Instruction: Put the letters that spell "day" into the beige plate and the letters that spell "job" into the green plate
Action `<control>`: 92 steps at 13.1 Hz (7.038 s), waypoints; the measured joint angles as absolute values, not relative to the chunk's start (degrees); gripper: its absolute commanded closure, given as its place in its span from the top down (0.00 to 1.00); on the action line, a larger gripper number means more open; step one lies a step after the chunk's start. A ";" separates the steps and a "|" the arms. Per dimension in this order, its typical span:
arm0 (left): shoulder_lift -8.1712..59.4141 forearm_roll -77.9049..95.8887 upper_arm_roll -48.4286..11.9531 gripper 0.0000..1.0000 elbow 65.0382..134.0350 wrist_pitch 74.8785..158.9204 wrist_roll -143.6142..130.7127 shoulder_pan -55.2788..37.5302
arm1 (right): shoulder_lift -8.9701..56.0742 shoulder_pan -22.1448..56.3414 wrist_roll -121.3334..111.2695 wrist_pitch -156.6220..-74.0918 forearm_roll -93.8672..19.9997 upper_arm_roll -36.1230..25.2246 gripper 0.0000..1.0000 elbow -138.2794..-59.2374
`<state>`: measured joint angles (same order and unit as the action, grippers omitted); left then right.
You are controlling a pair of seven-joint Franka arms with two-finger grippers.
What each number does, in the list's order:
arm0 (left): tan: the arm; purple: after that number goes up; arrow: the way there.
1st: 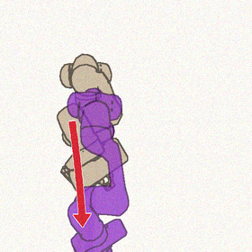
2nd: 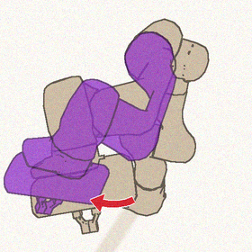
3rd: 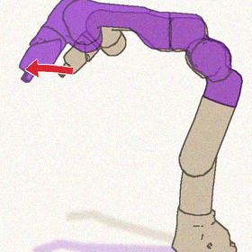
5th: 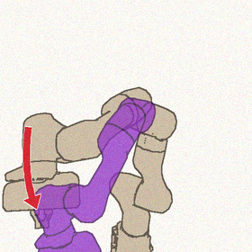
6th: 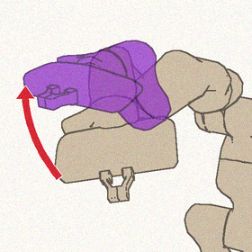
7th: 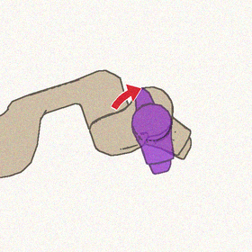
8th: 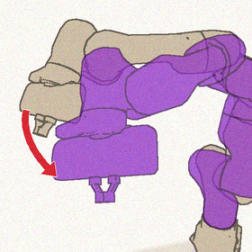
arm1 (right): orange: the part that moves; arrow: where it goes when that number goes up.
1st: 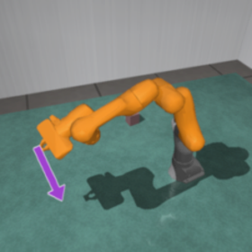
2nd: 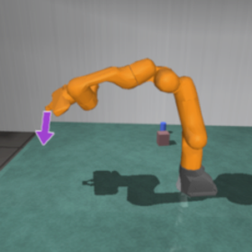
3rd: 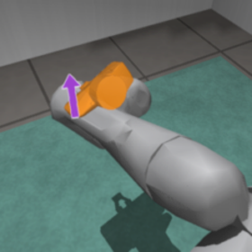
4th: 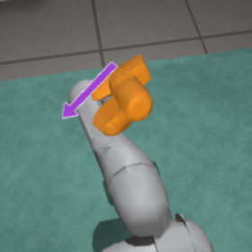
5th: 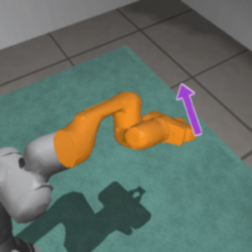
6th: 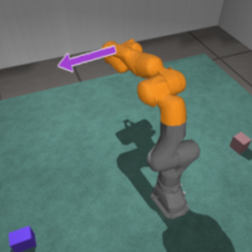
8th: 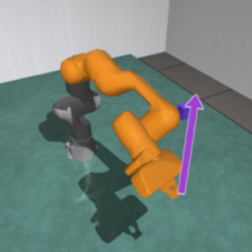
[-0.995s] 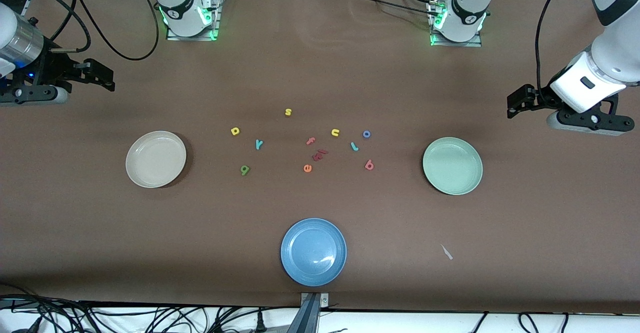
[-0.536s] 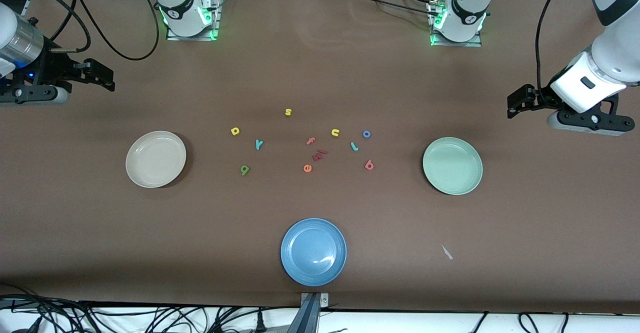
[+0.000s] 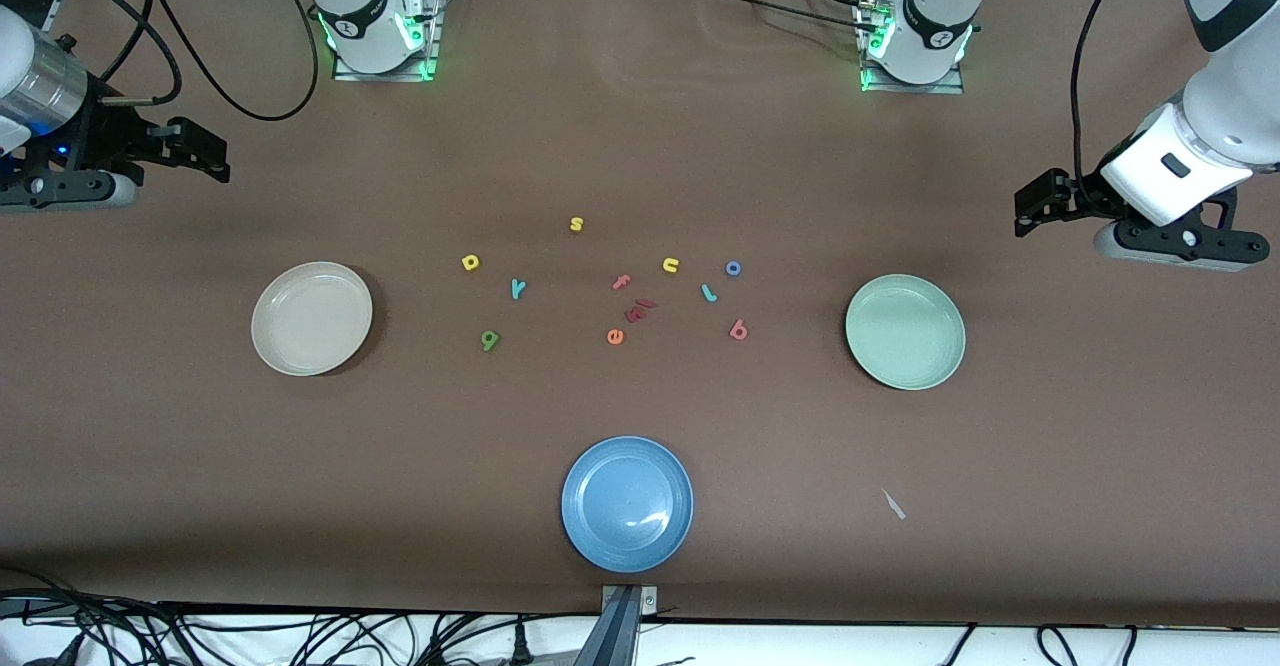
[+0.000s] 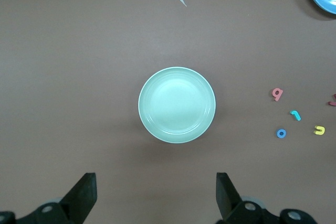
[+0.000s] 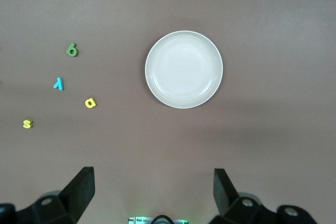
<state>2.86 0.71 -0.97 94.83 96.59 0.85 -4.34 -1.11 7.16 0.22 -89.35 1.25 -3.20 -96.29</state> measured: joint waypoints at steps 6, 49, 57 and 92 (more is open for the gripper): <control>2.86 0.71 -1.25 1.00 94.83 96.59 0.85 -4.39 | -1.11 7.16 0.22 -89.35 1.25 -3.20 1.00 -96.29; 3.72 0.71 -1.32 1.00 92.58 96.70 0.85 -4.61 | -0.39 7.19 0.16 -87.78 0.26 -3.17 1.00 -96.29; 19.95 0.71 -2.80 1.00 86.99 98.06 0.88 -11.77 | -0.01 8.54 0.10 -84.96 -0.23 -1.82 1.00 -96.30; 45.74 3.41 -2.83 0.00 88.22 128.14 -25.70 -28.09 | 33.06 11.79 43.92 -137.78 9.04 20.11 0.90 -112.20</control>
